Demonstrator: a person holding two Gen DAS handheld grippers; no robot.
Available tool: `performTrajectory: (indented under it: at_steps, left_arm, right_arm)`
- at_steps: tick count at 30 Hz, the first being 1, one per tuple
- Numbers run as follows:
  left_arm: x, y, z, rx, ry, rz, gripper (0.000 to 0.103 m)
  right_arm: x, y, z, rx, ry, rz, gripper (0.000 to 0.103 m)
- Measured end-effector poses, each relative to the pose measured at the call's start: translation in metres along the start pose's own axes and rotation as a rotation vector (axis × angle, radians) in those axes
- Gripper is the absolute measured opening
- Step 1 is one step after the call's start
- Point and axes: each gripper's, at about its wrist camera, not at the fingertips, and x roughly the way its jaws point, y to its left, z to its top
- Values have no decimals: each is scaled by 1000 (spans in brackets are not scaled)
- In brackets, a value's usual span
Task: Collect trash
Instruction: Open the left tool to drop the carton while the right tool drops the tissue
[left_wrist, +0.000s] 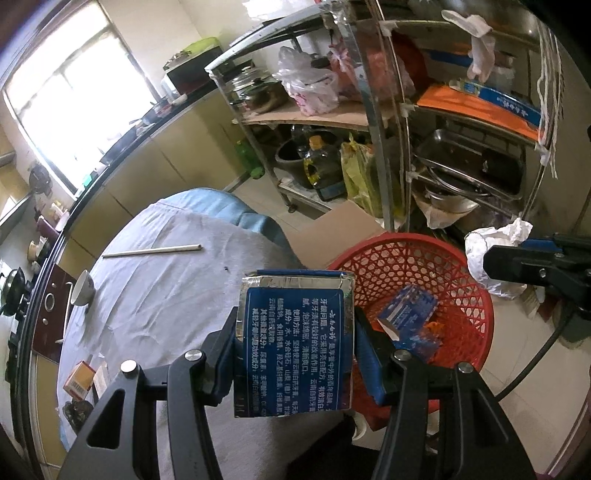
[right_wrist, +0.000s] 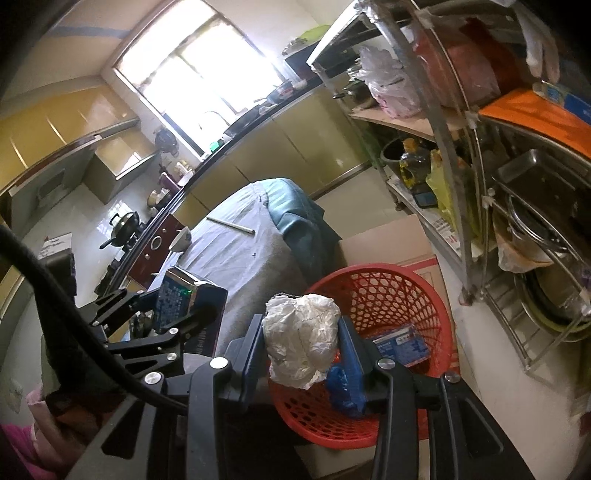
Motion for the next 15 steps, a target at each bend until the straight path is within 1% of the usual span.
performTrajectory:
  at_steps: [7, 12, 14, 15]
  left_arm:
    - [11, -10, 4, 19, 19, -10, 58]
    - [18, -14, 5, 23, 36, -36, 60]
    - [21, -16, 5, 25, 45, -59, 61]
    - [22, -17, 4, 25, 47, -68, 61]
  right_arm:
    - [1, -11, 0, 28, 3, 1, 43]
    - [4, -19, 0, 57, 11, 2, 45]
    - [6, -21, 1, 68, 21, 4, 47]
    - [8, -23, 2, 81, 29, 13, 51]
